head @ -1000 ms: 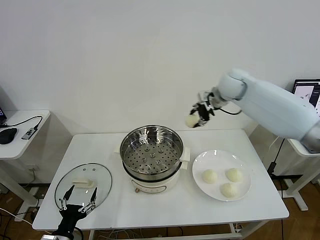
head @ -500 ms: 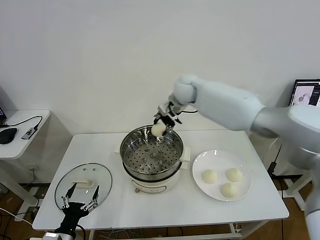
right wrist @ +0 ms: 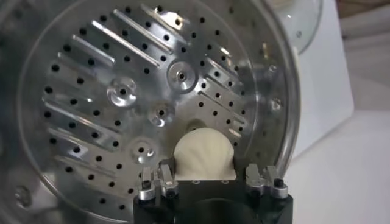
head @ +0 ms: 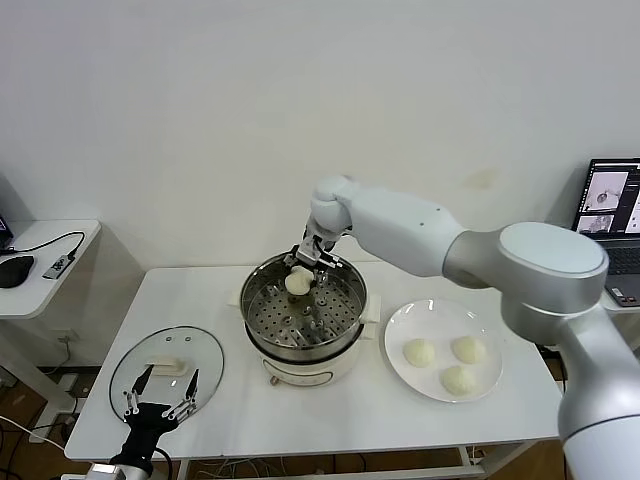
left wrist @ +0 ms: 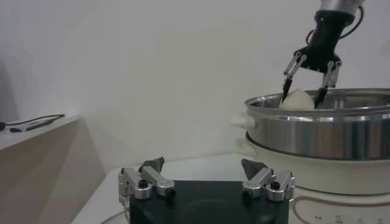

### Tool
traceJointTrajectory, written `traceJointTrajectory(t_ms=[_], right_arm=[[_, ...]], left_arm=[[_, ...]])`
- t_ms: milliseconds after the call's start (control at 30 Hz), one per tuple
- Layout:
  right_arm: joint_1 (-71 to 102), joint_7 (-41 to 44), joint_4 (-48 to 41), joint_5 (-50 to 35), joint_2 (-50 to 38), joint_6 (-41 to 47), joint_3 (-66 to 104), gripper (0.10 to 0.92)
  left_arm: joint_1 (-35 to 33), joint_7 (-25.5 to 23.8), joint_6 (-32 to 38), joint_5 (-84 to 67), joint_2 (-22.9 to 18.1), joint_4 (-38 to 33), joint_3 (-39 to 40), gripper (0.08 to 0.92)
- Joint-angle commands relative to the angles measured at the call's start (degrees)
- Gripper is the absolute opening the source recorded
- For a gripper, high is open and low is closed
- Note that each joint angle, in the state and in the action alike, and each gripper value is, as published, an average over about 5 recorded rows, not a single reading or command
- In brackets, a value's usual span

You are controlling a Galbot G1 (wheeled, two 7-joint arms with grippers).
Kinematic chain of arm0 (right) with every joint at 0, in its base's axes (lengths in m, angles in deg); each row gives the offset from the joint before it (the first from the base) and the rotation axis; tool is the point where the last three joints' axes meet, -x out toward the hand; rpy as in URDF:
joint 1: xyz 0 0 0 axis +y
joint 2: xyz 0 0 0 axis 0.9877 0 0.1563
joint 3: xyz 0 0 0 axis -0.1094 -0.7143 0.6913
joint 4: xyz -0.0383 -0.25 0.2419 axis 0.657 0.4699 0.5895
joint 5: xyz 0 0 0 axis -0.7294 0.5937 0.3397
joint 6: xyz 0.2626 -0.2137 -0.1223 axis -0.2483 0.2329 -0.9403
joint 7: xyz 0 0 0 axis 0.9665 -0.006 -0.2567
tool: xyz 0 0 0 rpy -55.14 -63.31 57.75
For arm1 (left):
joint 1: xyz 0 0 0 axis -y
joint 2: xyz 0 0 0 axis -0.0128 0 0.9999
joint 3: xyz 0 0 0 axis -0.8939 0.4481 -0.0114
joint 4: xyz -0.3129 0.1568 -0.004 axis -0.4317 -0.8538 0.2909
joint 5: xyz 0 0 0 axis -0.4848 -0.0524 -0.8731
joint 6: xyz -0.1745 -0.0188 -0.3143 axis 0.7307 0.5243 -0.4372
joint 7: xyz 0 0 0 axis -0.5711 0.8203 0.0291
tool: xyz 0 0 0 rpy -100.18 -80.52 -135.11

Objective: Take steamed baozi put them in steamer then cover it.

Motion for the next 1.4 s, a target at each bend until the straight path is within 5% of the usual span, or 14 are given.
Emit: traceJointTrajectory(t_ms=[33, 267, 500, 733, 1067, 1400], right_arm=[[1.38, -1.77, -5.92, 9.8, 2.84, -6.54, 1.55, 0.594], [1.92, -2.38, -7.15, 11.2, 3.11, -7.68, 2.16, 0.623], [0.74, -1.74, -4.37, 7.56, 1.59, -6.73, 2.1, 0.791], [-10.01, 9.04, 16.09, -20.79, -9.72, 22.58, -2.31, 0.822], [-16.51, 8.28, 32.69, -29.2, -28.28, 46.53, -5.5, 0.823], [-16.12, 7.04, 41.23, -31.45, -43.74, 49.42, -7.27, 0.823]], left_arm=[[0.05, -0.04, 0.04, 0.01, -0.05, 0.0, 0.03, 0.823], [0.14, -0.04, 0.07, 0.11, -0.19, -0.01, 0.09, 0.823], [0.12, -0.02, 0.08, 0.16, -0.47, -0.13, 0.11, 0.823], [-0.2, -0.03, 0.0, 0.3, -0.62, -0.42, -0.12, 0.823], [-0.22, -0.07, -0.43, 0.26, -0.18, -1.3, -0.5, 0.823], [0.11, -0.07, -0.43, 0.26, 1.22, -1.11, -0.42, 0.823]])
